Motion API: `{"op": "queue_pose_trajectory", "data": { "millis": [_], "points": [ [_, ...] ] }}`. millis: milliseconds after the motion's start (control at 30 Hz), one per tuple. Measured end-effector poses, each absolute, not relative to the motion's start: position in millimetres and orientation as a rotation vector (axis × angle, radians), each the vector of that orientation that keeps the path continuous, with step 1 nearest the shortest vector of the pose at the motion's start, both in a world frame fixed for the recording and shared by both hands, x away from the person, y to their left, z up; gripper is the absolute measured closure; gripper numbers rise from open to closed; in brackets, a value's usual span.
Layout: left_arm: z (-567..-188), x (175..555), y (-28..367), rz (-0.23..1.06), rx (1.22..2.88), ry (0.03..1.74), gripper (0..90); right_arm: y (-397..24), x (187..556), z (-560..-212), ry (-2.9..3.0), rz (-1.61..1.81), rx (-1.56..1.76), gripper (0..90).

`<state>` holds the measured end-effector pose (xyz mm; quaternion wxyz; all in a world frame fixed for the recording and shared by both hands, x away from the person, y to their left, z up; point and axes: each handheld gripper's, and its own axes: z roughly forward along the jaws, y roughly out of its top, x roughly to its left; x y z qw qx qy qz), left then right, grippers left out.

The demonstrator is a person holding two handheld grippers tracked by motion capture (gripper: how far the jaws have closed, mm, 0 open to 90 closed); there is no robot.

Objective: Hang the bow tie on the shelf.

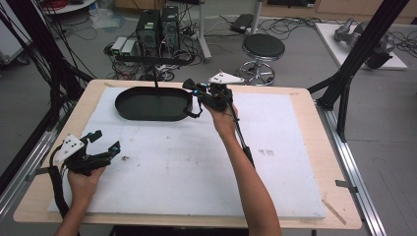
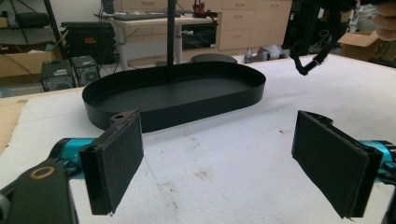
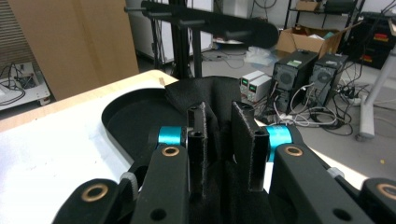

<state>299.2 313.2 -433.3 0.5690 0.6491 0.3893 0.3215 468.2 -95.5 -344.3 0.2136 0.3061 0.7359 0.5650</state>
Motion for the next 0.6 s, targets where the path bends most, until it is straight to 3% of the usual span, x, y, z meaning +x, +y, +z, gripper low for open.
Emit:
{"op": "queue_pose_trajectory", "data": {
  "millis": [600],
  "points": [
    [-433,299,313,0.752,1.523,0.906,16.8,-73,488,-307,1.989,1.595,0.753,76.4]
  ]
}}
